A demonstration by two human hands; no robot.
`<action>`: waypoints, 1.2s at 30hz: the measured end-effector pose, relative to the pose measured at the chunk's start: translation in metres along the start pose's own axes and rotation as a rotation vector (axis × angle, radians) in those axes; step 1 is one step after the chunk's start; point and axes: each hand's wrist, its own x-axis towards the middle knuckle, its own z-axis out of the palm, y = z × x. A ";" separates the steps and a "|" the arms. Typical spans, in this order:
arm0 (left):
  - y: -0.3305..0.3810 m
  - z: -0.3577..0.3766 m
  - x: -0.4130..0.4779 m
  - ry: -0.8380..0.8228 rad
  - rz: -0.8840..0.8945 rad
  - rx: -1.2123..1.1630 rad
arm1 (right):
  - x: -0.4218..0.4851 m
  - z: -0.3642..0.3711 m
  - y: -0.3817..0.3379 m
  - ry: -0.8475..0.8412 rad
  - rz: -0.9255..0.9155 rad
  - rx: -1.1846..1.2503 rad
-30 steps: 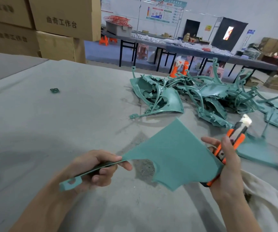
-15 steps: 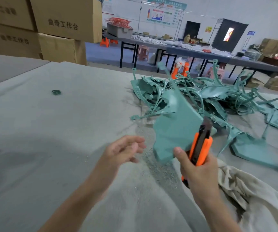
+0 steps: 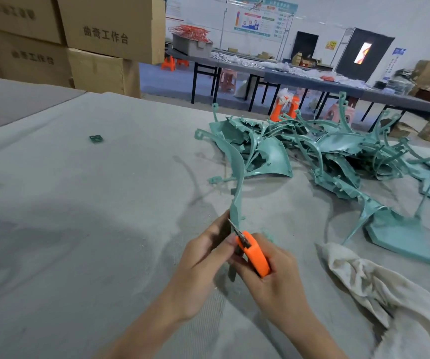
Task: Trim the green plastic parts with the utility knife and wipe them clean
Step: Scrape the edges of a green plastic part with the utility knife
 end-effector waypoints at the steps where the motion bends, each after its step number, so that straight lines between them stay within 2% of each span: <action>1: 0.001 0.000 0.001 0.005 0.002 -0.009 | 0.001 0.000 0.000 -0.009 -0.017 -0.004; 6: 0.008 0.005 -0.001 0.040 0.062 -0.097 | 0.001 0.005 -0.004 -0.009 -0.095 -0.056; 9: 0.007 0.009 0.003 0.167 0.004 -0.181 | 0.000 0.007 -0.004 -0.034 -0.139 -0.099; 12: 0.004 0.009 0.006 0.273 -0.046 -0.158 | 0.000 0.011 -0.008 -0.092 -0.145 -0.093; 15: 0.006 0.002 0.006 0.376 -0.056 0.102 | 0.000 0.009 -0.011 -0.048 -0.023 0.000; 18: 0.004 -0.008 0.005 0.481 0.136 0.640 | 0.001 0.000 -0.009 0.033 0.064 0.081; 21: 0.011 -0.011 0.005 0.559 0.265 0.918 | -0.001 -0.008 -0.004 0.063 0.038 -0.023; 25: 0.012 -0.014 0.002 0.521 0.223 1.045 | -0.004 -0.010 -0.004 0.039 -0.005 -0.141; 30: 0.020 -0.014 0.001 0.442 0.248 1.131 | -0.007 -0.010 -0.012 -0.020 -0.047 -0.140; 36: 0.021 -0.013 0.000 0.407 0.169 1.144 | -0.006 -0.010 -0.015 -0.065 -0.036 -0.199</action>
